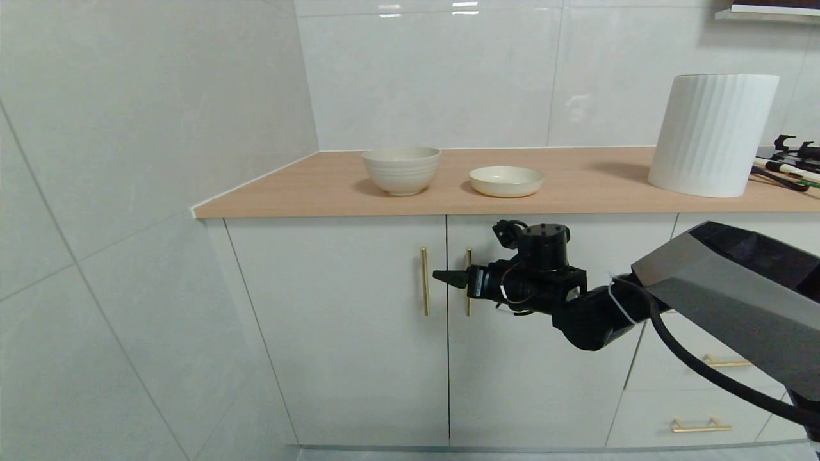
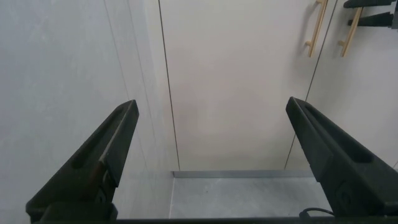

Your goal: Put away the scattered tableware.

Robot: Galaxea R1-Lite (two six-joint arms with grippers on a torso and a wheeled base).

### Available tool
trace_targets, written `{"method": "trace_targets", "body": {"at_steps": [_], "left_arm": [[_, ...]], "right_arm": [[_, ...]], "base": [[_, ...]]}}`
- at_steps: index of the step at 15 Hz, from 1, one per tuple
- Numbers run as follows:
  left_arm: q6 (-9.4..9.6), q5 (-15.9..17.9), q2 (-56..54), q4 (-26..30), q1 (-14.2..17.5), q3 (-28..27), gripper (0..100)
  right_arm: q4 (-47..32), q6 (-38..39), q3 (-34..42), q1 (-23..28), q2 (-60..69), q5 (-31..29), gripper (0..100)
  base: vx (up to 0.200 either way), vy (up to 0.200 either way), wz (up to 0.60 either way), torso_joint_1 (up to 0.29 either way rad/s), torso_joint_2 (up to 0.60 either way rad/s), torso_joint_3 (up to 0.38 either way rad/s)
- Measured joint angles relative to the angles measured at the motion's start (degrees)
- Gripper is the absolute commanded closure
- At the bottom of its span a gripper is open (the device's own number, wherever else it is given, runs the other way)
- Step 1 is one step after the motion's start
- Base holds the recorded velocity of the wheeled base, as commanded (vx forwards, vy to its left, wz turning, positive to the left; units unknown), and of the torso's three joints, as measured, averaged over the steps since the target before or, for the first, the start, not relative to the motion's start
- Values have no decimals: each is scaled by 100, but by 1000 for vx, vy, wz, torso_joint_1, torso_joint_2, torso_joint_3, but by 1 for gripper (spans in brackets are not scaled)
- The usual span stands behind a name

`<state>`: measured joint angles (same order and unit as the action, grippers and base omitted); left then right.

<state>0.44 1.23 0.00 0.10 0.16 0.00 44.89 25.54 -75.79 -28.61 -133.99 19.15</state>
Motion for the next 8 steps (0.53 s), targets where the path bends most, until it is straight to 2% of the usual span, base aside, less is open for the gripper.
{"method": "trace_targets", "body": {"at_steps": [4,8], "left_arm": [[0,-1,0,0,0,0,0],[0,0,0,0,0,0,0]], "right_arm": [[13,10,24,-107,-33,-2,0],[430,16,173,-190,-41,4,0]], "base": [[0,0,0,0,0,0],[0,0,0,0,0,0]]}}
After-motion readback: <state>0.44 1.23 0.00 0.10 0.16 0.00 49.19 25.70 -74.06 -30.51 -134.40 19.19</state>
